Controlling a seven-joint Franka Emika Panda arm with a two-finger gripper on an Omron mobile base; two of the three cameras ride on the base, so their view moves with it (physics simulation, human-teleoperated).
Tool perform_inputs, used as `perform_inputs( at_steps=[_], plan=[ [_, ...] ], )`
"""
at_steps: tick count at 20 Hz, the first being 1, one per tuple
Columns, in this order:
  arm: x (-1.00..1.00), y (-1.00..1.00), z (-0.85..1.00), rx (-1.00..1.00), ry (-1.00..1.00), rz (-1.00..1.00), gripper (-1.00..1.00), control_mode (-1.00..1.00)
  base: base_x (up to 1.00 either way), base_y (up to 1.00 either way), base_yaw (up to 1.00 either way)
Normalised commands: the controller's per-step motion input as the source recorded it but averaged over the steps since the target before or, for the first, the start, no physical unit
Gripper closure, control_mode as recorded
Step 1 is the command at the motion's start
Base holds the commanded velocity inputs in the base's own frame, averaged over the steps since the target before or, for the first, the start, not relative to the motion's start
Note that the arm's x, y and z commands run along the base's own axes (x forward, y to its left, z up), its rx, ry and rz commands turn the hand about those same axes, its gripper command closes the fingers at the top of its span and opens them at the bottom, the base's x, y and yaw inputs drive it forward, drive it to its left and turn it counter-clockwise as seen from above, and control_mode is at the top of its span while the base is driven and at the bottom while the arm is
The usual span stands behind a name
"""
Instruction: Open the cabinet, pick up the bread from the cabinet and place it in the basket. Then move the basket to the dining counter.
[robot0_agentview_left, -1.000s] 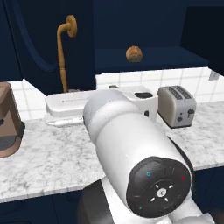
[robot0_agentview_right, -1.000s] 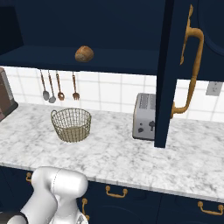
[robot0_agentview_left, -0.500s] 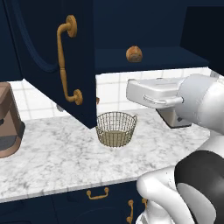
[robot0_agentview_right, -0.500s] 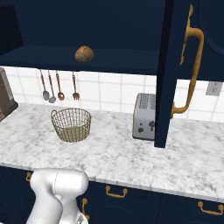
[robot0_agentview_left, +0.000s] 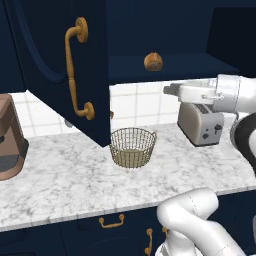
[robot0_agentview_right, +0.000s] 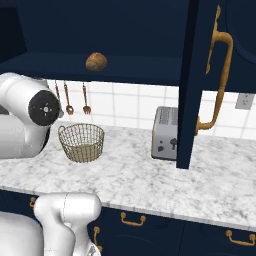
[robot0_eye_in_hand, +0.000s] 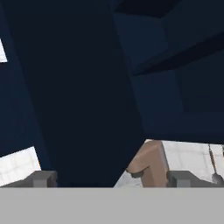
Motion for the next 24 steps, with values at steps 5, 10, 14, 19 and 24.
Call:
perform_inputs(
  at_steps=[5,10,14,19,24],
  plan=[
    [0.72,0.62,-0.46,-0.08,-0.05,0.26,-1.00,-1.00,0.00,0.00,0.00],
    [0.47,0.74,-0.01,-0.02,-0.11,0.01,-1.00,-1.00,0.00,0.00,0.00],
    [0.54,0.80,0.00,-0.01,-0.01,0.00,-1.00,-1.00,0.00,0.00,0.00],
    [0.45,0.68,0.00,0.00,0.00,0.06,-1.00,-1.00,0.00,0.00,0.00],
    [0.08,0.89,0.00,-0.01,0.00,0.07,-1.00,-1.00,0.00,0.00,0.00]
  ],
)
